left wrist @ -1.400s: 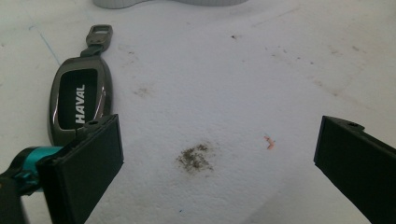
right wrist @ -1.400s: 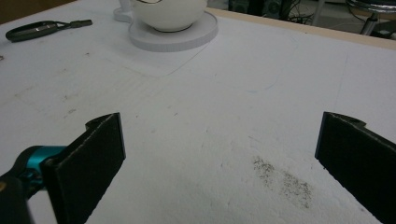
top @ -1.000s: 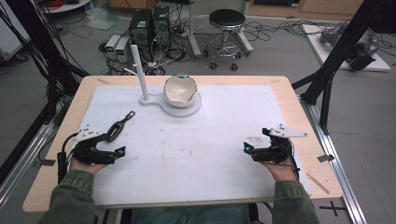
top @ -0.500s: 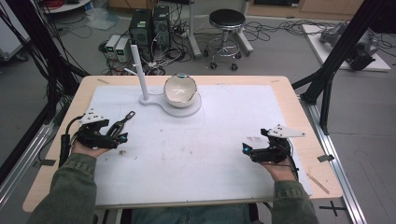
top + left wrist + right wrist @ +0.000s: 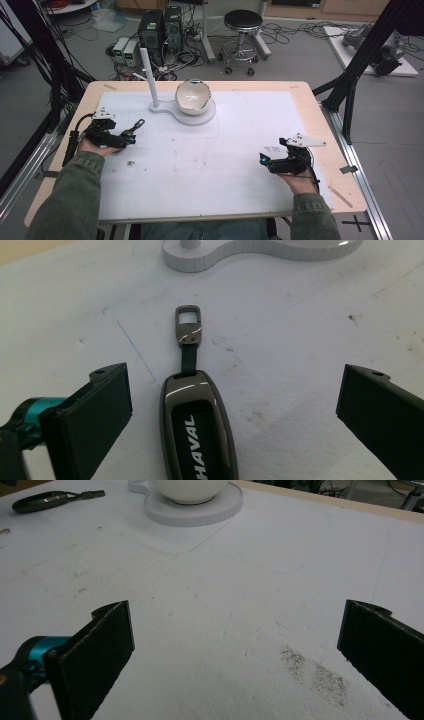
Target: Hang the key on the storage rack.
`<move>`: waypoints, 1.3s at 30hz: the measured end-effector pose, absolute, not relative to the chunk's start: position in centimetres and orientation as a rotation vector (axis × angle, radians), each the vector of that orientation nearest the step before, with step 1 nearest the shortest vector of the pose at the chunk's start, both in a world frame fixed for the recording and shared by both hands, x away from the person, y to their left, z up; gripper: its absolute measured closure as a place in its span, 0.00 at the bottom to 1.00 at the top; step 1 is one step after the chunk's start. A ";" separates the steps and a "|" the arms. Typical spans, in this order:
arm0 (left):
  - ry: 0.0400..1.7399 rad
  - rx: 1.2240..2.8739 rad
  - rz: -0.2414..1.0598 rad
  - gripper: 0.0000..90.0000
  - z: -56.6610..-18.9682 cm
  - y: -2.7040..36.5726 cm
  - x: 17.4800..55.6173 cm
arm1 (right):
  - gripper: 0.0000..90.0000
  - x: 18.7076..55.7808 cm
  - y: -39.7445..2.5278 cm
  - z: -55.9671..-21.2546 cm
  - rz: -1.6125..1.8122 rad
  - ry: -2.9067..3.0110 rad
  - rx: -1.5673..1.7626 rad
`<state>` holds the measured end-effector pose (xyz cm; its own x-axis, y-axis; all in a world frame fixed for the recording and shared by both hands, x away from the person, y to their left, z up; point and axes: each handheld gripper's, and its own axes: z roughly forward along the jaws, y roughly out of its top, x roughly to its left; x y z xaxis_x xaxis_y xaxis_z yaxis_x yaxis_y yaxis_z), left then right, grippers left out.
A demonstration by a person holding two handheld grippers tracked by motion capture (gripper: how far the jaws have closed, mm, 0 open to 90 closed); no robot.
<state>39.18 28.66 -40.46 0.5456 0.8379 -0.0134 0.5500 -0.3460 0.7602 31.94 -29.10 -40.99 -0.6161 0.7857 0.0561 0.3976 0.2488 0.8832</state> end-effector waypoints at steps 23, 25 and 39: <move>1.203 2.373 0.351 0.04 -39.7 27.0 47.0 | 0.01 31.9 -28.9 -41.1 1.308 2.141 1.072; 1.213 2.390 0.321 0.04 -40.0 27.0 47.6 | 0.01 31.9 -29.0 -41.1 1.306 2.140 1.072; 1.315 2.474 0.207 0.14 -40.8 27.8 48.8 | 0.01 31.9 -29.1 -41.2 1.295 2.143 1.077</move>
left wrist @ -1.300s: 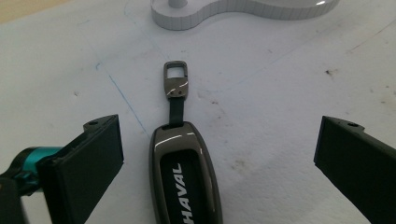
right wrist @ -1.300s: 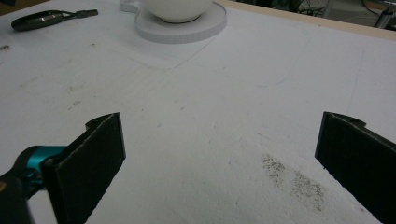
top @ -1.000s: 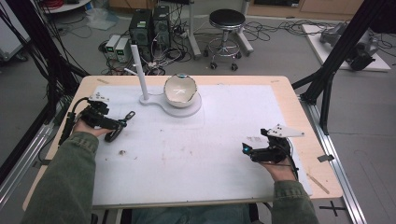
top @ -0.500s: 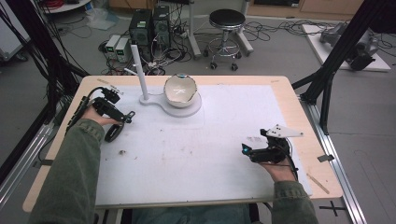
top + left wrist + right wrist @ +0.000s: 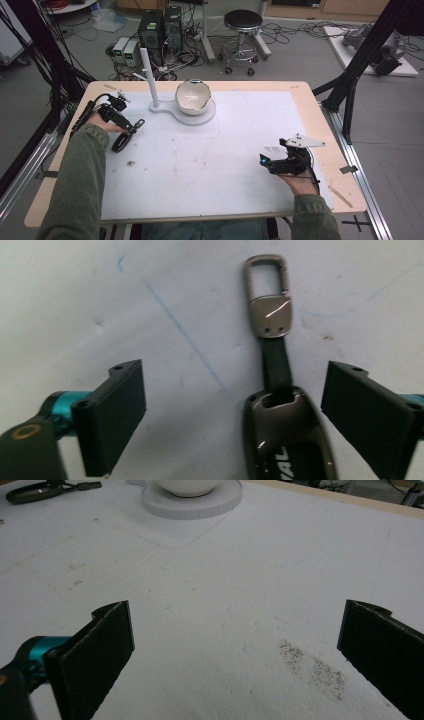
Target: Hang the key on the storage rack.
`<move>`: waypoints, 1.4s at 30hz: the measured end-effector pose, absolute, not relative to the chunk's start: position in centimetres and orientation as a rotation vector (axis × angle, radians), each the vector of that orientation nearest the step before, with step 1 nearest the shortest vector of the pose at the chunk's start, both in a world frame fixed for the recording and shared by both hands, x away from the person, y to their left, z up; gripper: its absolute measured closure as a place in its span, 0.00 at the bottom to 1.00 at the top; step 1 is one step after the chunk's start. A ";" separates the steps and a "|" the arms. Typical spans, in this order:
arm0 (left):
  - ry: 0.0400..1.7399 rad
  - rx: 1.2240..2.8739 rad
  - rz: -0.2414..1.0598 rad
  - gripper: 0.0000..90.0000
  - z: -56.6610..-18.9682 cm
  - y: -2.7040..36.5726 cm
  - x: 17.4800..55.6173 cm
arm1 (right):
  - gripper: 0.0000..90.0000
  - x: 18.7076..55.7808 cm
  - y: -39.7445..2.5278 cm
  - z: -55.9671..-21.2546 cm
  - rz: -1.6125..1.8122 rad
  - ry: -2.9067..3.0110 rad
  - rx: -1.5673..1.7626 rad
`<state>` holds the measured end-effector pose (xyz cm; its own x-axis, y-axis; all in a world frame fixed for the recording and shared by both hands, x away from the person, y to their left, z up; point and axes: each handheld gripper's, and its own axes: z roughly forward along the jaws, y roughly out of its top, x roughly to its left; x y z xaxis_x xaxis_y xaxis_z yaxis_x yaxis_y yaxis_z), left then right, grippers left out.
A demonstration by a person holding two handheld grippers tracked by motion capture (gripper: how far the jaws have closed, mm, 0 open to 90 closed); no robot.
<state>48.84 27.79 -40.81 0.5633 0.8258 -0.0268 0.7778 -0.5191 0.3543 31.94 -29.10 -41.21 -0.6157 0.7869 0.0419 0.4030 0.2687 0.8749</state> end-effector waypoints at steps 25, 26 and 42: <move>1.244 2.548 0.155 0.62 -41.2 25.3 49.3 | 0.01 32.0 -29.1 -41.2 1.286 2.142 1.082; 1.255 2.571 0.165 0.62 -41.2 25.0 49.4 | 0.01 32.0 -29.1 -41.2 1.289 2.139 1.082; 1.335 2.608 0.098 0.91 -40.9 25.0 49.6 | 0.01 31.9 -29.2 -41.2 1.287 2.136 1.086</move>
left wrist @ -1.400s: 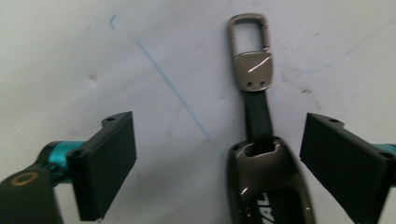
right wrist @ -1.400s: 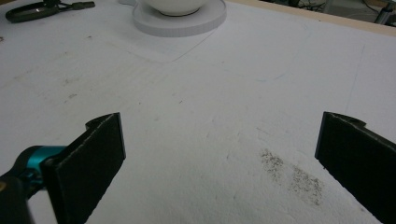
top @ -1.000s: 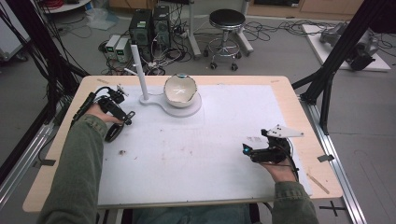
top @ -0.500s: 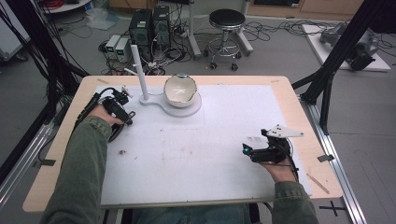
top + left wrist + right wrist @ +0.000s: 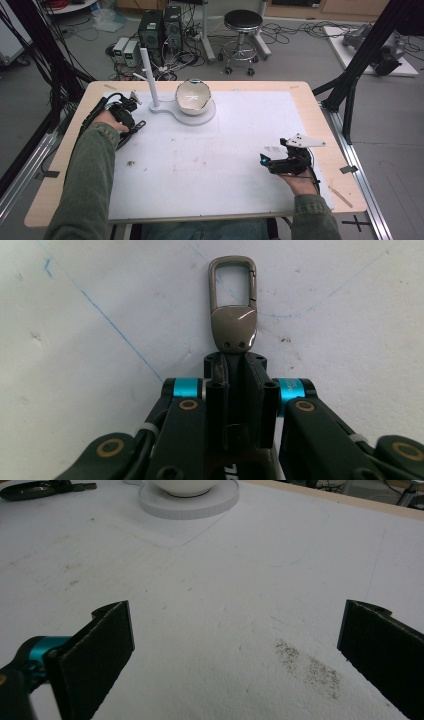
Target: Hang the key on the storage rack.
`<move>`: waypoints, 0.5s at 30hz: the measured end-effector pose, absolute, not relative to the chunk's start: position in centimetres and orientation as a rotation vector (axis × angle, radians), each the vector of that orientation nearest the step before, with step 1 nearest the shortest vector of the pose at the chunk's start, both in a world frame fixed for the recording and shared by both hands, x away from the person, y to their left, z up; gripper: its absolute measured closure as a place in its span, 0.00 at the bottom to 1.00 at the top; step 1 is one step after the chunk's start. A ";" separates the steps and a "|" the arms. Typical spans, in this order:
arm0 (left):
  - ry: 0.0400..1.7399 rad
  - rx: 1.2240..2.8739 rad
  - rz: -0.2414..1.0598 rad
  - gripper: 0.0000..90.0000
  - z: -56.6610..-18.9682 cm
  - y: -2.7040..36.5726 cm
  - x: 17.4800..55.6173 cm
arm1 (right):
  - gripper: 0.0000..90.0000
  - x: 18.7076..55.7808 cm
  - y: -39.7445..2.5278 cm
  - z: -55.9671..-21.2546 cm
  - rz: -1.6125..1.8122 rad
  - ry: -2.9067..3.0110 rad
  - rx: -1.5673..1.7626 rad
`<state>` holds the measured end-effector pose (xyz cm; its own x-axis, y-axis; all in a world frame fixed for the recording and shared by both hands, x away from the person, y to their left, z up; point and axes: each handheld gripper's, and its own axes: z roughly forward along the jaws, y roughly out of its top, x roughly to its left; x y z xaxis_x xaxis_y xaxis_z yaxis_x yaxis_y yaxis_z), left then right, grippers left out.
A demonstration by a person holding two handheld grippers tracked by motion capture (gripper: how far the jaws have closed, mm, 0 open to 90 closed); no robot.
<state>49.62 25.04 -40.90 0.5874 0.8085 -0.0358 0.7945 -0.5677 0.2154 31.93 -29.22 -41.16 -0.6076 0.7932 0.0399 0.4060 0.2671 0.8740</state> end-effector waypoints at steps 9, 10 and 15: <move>1.220 2.707 0.114 0.92 -40.5 24.3 49.2 | 0.01 32.0 -29.2 -41.2 1.287 2.137 1.079; 1.218 2.708 0.102 0.92 -40.4 24.3 49.1 | 0.01 31.9 -29.2 -41.2 1.287 2.136 1.079; 1.198 2.704 0.124 0.92 -39.9 24.2 48.8 | 0.01 31.9 -29.3 -41.1 1.291 2.129 1.086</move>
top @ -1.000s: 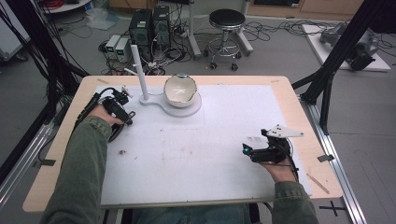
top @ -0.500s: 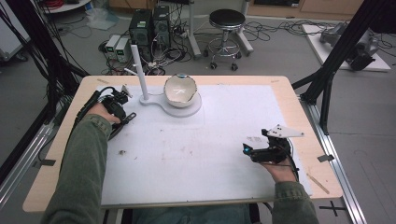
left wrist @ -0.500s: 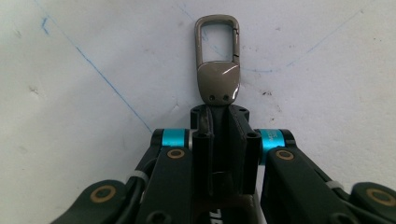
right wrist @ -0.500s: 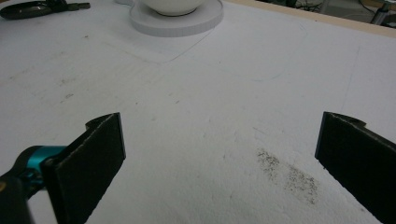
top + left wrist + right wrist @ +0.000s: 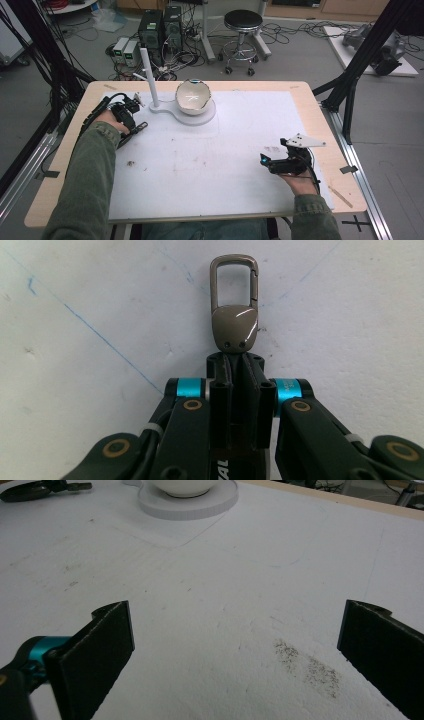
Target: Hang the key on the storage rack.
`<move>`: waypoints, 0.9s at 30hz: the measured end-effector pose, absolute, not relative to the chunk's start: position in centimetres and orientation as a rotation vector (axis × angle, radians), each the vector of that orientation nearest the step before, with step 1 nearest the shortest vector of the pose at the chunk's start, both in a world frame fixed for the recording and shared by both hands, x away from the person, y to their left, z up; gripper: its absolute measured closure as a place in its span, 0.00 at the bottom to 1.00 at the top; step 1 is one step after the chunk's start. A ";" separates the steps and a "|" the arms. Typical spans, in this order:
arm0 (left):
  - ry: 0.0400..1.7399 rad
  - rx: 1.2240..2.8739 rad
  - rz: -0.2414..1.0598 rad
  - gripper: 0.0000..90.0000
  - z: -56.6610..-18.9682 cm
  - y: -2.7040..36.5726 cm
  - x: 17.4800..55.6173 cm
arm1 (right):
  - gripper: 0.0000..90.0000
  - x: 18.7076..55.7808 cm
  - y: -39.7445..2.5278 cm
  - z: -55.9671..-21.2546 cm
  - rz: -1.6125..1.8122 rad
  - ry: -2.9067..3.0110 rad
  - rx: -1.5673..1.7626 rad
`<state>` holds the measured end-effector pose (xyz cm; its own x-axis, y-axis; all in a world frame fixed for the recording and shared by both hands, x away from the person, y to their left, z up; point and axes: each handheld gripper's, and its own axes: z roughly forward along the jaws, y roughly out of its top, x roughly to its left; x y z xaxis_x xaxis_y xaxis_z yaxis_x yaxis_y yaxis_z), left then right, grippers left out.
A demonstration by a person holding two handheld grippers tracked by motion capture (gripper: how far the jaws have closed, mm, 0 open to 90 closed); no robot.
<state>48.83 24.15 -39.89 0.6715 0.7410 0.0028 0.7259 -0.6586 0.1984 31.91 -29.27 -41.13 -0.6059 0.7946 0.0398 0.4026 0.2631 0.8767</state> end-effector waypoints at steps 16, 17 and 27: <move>1.162 2.616 0.112 0.91 -36.4 24.5 47.0 | 0.01 31.9 -29.3 -41.0 1.298 2.129 1.078; 1.161 2.614 0.112 0.91 -36.1 24.6 47.0 | 0.01 31.9 -29.3 -41.0 1.298 2.129 1.078; 1.143 2.599 0.155 0.91 -33.4 25.3 46.4 | 0.01 31.9 -29.4 -40.9 1.307 2.123 1.077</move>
